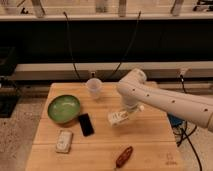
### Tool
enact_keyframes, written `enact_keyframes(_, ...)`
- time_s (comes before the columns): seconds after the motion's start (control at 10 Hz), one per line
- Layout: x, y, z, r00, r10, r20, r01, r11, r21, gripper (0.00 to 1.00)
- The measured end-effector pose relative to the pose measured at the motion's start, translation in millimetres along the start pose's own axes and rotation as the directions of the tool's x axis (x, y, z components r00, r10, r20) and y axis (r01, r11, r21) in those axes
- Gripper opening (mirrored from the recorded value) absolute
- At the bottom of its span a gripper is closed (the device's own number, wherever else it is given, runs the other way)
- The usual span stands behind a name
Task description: Place the bottle in the ceramic bowl
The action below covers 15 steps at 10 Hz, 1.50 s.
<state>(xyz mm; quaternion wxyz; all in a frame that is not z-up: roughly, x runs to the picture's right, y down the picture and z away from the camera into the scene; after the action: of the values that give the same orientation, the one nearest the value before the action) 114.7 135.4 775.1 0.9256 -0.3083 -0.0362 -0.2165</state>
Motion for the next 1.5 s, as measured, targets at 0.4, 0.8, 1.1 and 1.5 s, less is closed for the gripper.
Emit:
enact_keyframes(0.4,-26,-31,-2,0.998,-0.052,-0.019,0.053,0.999,0.009,0.00)
enact_keyframes(0.8,-58,-59,-4,0.994,-0.101,-0.032,0.101,0.995,0.016,0.00)
enact_keyframes(1.1,-70,-75,-6,0.990,-0.134,-0.049,0.135,0.991,0.020,0.00)
enact_keyframes(1.5,-112,-107,-13,0.979,-0.192,-0.068,0.193,0.981,0.021,0.00)
